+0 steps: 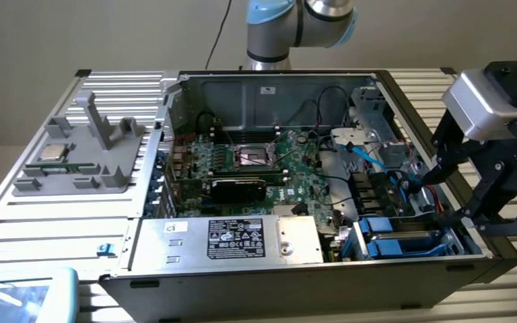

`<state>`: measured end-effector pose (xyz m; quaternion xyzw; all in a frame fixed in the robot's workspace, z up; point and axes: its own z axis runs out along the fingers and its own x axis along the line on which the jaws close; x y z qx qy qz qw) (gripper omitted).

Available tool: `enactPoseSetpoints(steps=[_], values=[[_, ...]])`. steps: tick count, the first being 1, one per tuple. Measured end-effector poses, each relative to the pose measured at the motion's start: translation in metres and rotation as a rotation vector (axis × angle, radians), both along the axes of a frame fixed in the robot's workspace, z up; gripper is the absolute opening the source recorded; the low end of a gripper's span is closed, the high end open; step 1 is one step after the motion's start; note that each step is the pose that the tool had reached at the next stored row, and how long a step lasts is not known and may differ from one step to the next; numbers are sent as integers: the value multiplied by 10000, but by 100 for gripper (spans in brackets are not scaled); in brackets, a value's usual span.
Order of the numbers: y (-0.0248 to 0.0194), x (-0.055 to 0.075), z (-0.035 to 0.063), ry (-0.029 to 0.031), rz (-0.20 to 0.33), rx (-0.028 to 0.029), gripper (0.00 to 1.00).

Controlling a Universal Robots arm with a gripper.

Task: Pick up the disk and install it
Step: 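Insert the first disk wire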

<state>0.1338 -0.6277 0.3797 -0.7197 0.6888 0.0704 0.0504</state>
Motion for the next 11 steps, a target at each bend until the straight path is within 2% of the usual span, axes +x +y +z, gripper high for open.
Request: enactPoseSetpoints(steps=[3, 5, 8, 11], values=[[-13, 20, -4, 58, 95, 0, 56], [-19, 30, -10, 130, 174, 1, 56], [-30, 43, -22, 255, 293, 0, 56], [-35, 54, -45, 407, 458, 2, 56]])
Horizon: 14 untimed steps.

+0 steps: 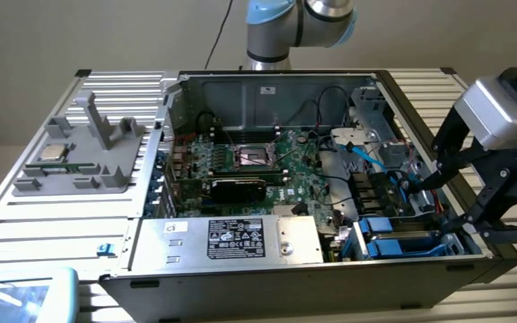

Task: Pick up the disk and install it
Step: 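Insert the first disk wire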

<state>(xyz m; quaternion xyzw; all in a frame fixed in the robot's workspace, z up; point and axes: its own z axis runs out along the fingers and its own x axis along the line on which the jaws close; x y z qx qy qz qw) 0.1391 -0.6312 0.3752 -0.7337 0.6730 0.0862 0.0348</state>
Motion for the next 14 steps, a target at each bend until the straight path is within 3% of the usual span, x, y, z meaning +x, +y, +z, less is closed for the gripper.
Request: enactPoseSetpoints(steps=[2, 4, 7, 11, 12, 14], values=[[0, 10, -18, 87, 151, -2, 56], [0, 26, -37, 128, 320, -1, 56], [-1, 60, -55, 130, 497, 15, 56], [0, 113, -74, 129, 653, 83, 56], [0, 125, -77, 128, 692, 114, 56], [-1, 145, -85, 124, 755, 259, 56]])
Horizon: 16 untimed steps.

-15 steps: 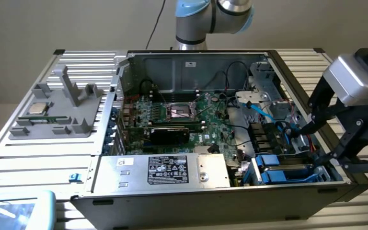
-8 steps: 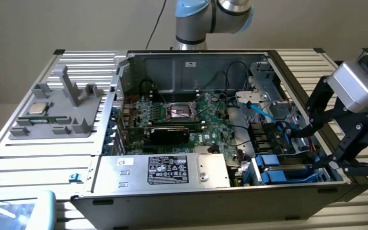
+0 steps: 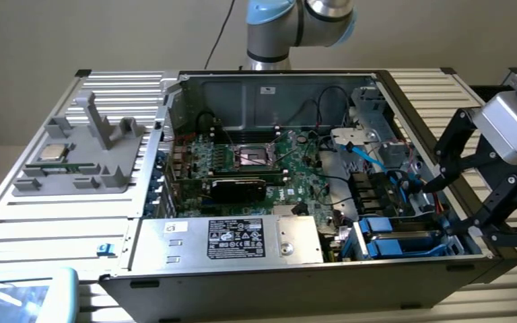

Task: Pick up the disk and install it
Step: 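Insert the first disk wire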

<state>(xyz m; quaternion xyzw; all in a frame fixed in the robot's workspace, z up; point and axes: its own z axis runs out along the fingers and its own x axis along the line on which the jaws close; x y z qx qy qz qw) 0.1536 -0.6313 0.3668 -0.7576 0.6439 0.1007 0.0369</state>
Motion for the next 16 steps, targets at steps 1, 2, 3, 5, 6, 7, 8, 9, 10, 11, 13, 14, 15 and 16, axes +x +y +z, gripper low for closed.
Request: enactPoseSetpoints(steps=[1, 2, 3, 5, 6, 7, 8, 9, 10, 11, 13, 14, 15, 16], values=[[-1, 7, -4, 1, 24, 75, 56], [-3, 13, -10, 3, 47, 145, 56], [-6, 18, -17, 9, 63, 196, 56], [-16, 29, -29, 20, 84, 300, 56], [-23, 35, -35, 25, 93, 358, 56], [-31, 41, -42, 31, 98, 422, 56], [-41, 45, -50, 39, 102, 481, 56], [-54, 48, -57, 51, 104, 544, 56], [-70, 50, -65, 65, 105, 604, 56], [-88, 51, -74, 88, 107, 647, 56], [-123, 52, -90, 133, 112, 744, 56], [-138, 52, -99, 148, 116, 813, 56], [-149, 52, -106, 153, 125, 897, 56], [-159, 53, -111, 154, 137, 996, 56]])
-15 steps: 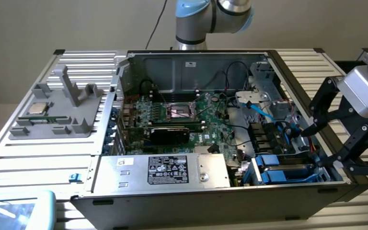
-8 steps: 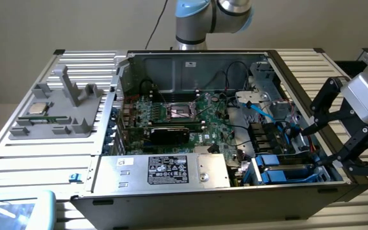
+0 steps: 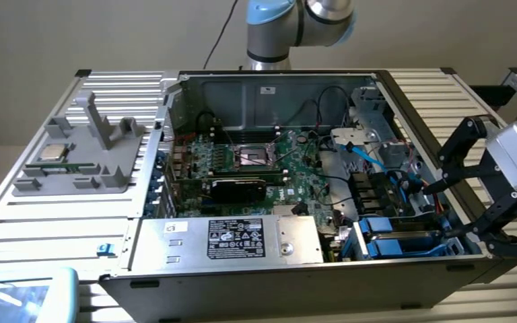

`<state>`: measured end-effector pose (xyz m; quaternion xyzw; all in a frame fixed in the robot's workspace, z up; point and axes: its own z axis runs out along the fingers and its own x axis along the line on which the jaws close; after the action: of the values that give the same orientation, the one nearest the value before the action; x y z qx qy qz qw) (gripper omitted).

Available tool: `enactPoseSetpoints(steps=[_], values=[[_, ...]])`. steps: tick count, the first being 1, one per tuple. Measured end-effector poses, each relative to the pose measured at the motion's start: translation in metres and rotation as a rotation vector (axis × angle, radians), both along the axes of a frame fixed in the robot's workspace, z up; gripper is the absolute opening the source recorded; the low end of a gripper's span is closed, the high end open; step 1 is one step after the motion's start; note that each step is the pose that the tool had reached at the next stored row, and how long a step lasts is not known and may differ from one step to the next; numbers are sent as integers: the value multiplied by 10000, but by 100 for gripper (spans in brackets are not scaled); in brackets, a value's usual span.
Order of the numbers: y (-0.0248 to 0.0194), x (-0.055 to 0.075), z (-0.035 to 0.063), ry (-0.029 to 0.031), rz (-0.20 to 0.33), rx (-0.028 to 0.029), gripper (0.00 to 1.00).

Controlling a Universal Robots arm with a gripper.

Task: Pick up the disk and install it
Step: 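Insert the first disk wire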

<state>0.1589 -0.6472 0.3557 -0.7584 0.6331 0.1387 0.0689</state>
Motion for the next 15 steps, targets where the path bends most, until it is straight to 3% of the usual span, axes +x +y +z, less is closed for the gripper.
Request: enactPoseSetpoints(steps=[3, 7, 11, 15], values=[[-43, 0, -15, 1, 15, 352, 56], [-123, 0, -30, 0, 34, 521, 56], [-153, -3, -69, 1, 72, 812, 56], [-184, -4, -114, 1, 97, 1065, 56]])
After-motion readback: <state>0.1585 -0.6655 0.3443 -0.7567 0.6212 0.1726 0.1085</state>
